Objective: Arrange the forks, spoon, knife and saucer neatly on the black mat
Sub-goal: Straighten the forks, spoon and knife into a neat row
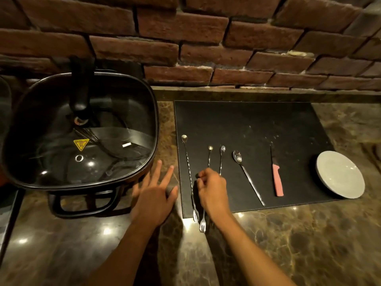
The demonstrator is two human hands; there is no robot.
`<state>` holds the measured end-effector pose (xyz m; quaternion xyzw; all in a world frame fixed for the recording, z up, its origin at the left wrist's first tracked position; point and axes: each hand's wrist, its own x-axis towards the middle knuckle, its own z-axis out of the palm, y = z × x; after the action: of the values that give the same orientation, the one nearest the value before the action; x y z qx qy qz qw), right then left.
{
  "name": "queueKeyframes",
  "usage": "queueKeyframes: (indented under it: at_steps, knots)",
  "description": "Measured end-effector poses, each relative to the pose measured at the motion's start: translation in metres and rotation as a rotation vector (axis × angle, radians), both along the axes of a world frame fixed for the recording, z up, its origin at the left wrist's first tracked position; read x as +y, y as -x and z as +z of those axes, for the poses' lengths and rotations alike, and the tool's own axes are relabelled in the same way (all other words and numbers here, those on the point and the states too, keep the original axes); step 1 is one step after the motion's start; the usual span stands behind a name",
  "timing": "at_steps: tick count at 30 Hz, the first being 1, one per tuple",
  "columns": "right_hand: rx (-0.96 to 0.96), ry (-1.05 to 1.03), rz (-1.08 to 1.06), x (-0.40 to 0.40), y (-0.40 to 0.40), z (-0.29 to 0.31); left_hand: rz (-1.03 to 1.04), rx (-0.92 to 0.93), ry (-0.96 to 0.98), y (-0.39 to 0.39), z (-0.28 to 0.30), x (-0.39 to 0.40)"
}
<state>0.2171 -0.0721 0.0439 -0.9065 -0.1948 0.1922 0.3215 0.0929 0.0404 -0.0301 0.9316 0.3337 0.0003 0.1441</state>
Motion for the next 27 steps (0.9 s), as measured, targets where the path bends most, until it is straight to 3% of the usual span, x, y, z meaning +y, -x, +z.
queueKeyframes:
  at_steps: [7, 27]
  knots:
    - [-0.124, 0.227, 0.136, 0.034, 0.003, -0.001, 0.010, 0.009, 0.017, 0.000, -0.002, 0.000]
    - [-0.134, 0.173, 0.156, 0.034, 0.005, -0.010, 0.022, -0.017, 0.032, 0.001, -0.005, -0.001]
